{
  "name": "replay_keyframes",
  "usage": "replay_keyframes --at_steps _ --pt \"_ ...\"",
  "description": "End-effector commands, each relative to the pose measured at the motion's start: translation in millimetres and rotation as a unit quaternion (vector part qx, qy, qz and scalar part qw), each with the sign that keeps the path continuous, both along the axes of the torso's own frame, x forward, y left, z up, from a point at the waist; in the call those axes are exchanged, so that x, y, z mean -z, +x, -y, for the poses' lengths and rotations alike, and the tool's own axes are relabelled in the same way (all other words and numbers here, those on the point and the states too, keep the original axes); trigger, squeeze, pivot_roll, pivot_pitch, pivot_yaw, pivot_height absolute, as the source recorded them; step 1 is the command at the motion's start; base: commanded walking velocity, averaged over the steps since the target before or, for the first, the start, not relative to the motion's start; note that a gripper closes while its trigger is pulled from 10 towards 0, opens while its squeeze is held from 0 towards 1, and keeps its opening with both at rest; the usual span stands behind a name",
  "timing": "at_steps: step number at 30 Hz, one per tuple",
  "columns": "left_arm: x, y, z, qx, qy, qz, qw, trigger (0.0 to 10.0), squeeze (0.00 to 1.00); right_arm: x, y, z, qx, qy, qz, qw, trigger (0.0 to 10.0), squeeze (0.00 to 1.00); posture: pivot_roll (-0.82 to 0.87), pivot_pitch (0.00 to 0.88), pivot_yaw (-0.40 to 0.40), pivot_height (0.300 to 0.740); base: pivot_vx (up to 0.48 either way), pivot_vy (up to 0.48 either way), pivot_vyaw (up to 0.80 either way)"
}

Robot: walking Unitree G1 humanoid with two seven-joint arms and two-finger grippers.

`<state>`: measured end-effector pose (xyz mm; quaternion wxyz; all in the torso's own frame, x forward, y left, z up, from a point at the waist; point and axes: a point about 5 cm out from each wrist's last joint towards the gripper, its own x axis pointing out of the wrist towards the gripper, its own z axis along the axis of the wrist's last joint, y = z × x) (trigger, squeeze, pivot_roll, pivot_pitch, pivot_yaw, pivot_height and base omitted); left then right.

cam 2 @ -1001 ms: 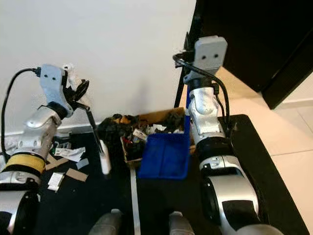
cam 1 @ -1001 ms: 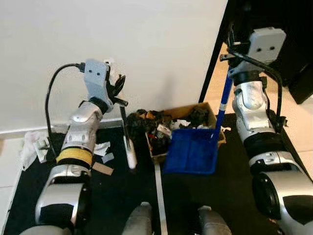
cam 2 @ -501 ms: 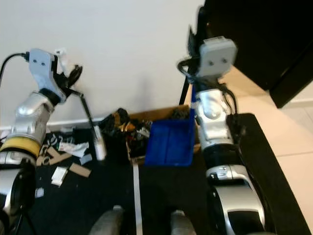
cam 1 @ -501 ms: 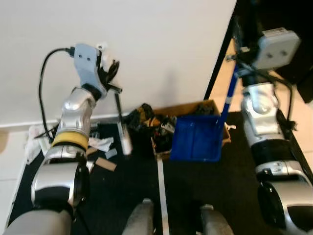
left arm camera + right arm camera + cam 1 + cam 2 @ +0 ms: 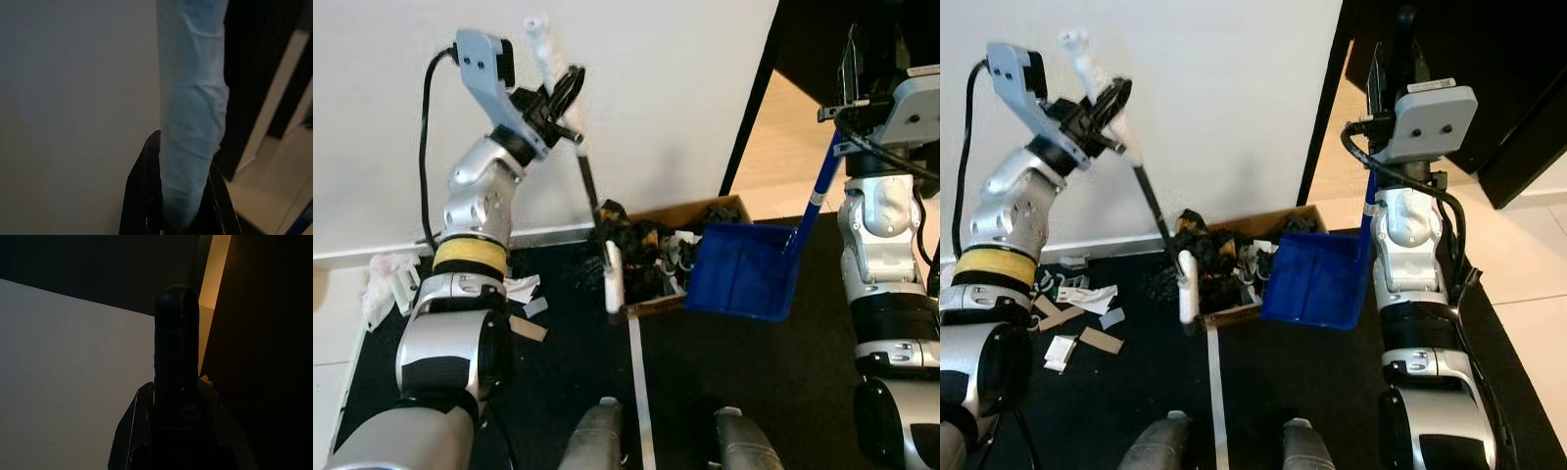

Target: Sweep floor

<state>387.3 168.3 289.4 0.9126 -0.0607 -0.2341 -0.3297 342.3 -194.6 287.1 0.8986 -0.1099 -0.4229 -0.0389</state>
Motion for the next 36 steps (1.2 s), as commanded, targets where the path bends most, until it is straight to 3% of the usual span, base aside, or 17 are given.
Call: replay_keyframes --at_steps 1,4,10,14,16,18,21,28,33,36 --pt "-17.0 -5.0 16.1 0.045 -0.026 0.033 0.998 10.0 0.00 -7.3 -5.3 -2.6 -0.004 -0.004 0.020 1.000 10.0 0.00 0.16 0.220 0.059 0.740 0.000 0.000 0.00" --pt "-14.9 -5.4 30.7 0.068 -0.033 0.028 0.997 10.0 0.00 -8.1 -5.3 -4.2 -0.005 -0.003 0.019 1.000 10.0 0.00 0.16 0.218 0.062 0.740 0.000 0.000 0.00" --pt "-6.9 -3.8 39.4 0.074 -0.038 0.011 0.997 10.0 0.00 -9.6 -7.2 -2.5 -0.002 -0.004 0.020 1.000 10.0 0.00 0.15 0.216 0.067 0.740 0.000 0.000 0.00" --pt "6.8 -0.2 41.8 0.058 -0.047 -0.014 0.997 10.0 0.00 -11.5 -9.0 0.1 0.002 -0.003 0.024 1.000 10.0 0.00 0.15 0.213 0.070 0.740 0.000 0.000 0.00" --pt "26.5 1.5 45.1 0.047 -0.048 -0.048 0.997 10.0 0.00 -18.0 -11.3 4.8 0.007 0.002 0.034 0.999 10.0 0.00 0.15 0.209 0.070 0.740 0.000 0.000 0.00" --pt "26.5 1.5 45.1 0.047 -0.048 -0.048 0.997 10.0 0.00 -18.0 -11.3 4.8 0.007 0.002 0.034 0.999 10.0 0.00 0.15 0.209 0.070 0.740 0.000 0.000 0.00" --pt "42.2 -0.4 47.7 0.045 -0.049 -0.076 0.995 10.0 0.00 -34.4 -15.5 16.1 0.021 0.011 0.060 0.998 10.0 0.00 0.15 0.205 0.067 0.740 0.000 0.000 0.00" --pt "34.2 -10.4 50.0 0.076 -0.071 -0.077 0.992 10.0 0.00 -56.5 -21.5 29.5 0.036 0.016 0.094 0.995 10.0 0.00 0.16 0.195 0.057 0.740 0.000 0.000 0.00" --pt "11.3 -27.9 40.3 0.080 -0.017 -0.016 0.997 10.0 0.00 -59.1 -22.3 29.5 0.034 0.020 0.097 0.994 10.0 0.00 0.16 0.188 0.060 0.740 0.000 0.000 0.00" --pt "-7.9 -40.2 27.6 0.052 0.040 0.057 0.996 10.0 0.00 -56.4 -21.9 29.4 0.034 0.023 0.091 0.995 10.0 0.00 0.17 0.187 0.060 0.740 0.000 0.000 0.00"
